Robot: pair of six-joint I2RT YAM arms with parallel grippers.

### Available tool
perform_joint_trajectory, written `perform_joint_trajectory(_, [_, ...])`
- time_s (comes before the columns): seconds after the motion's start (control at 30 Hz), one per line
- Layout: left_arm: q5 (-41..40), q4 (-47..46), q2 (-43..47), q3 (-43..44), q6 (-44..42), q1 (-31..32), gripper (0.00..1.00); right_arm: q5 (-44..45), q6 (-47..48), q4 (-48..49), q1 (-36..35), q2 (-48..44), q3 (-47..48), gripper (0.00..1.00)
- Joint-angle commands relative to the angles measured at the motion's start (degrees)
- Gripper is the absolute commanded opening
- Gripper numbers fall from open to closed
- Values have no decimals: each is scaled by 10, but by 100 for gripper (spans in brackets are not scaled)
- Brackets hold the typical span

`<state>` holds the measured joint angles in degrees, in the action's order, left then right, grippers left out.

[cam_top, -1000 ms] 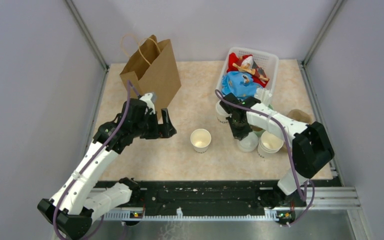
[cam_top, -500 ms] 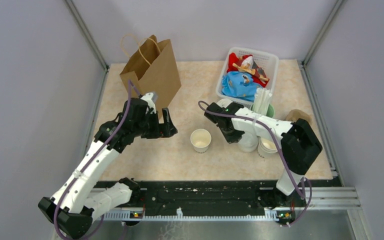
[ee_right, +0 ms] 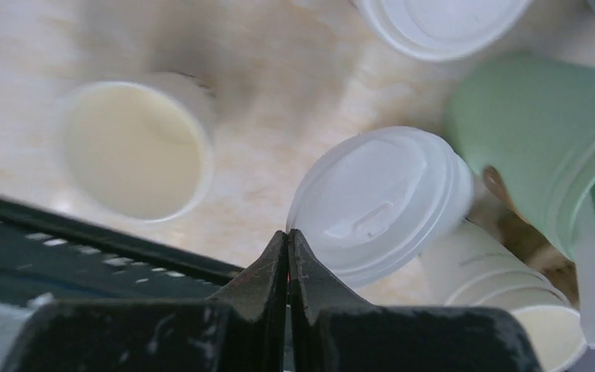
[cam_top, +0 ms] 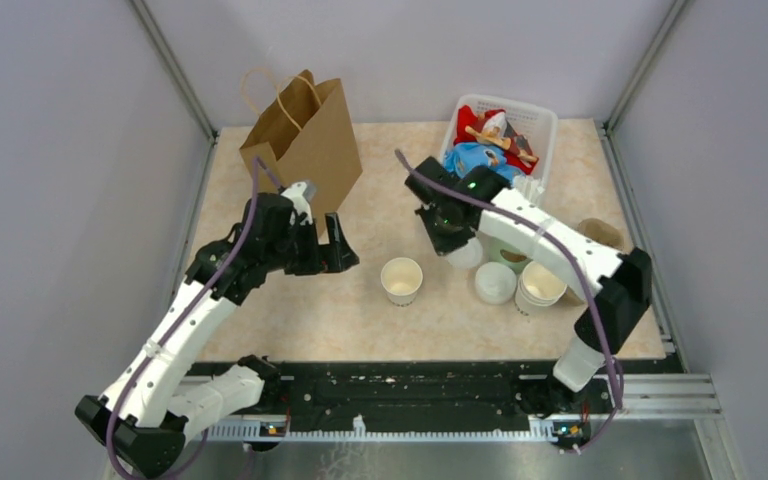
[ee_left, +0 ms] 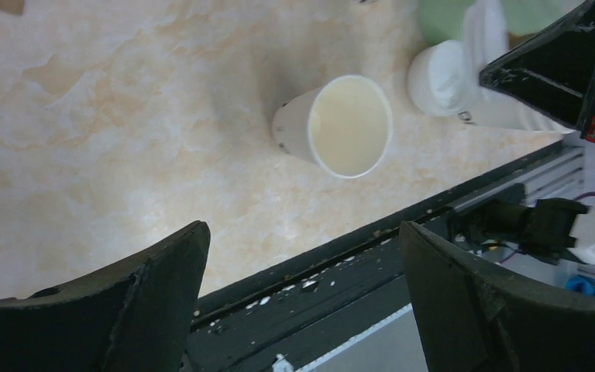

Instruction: Pack the takeout coffee

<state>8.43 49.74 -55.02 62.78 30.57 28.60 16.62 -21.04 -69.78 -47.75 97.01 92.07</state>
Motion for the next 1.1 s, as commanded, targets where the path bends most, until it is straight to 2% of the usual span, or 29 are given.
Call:
perform_joint_trajectory(0.0, [74, -87, 7, 83, 25, -2, 98, -281, -15, 57, 49, -85, 105, 0])
perform_joint_trajectory(0.07, [108, -122, 1, 118, 37, -3, 98, -436, -84, 152, 93, -112, 87, 0])
perform_joint_trajectory(0.17, [122, -159, -9, 164, 56, -2, 98, -602, -219, 361, 134, -142, 32, 0])
perform_joint_trajectory(0.3, [121, -212, 1, 186, 34, -3, 98, -709, -422, 557, 178, -159, -26, 0])
perform_joint_trajectory(0.47, [157, -242, -3, 200, -54, -2, 98, -783, -603, 749, 196, -152, -51, 0])
perform_joint_trajectory(0.7, [253, -341, 28, 145, -169, -2, 98, -824, -611, 829, 183, -157, -69, 0])
perform_joint_trajectory(0.77, [276, -391, 48, 107, -191, -2, 98, -832, -587, 821, 174, -160, -74, 0])
perform_joint_trajectory(0.87, [278, -462, 77, 64, -196, -2, 98, -820, -556, 804, 171, -169, -83, 0])
perform_joint_trajectory(1.07, [330, -468, 50, 66, -173, -2, 98, -814, -567, 828, 154, -163, -80, 0])
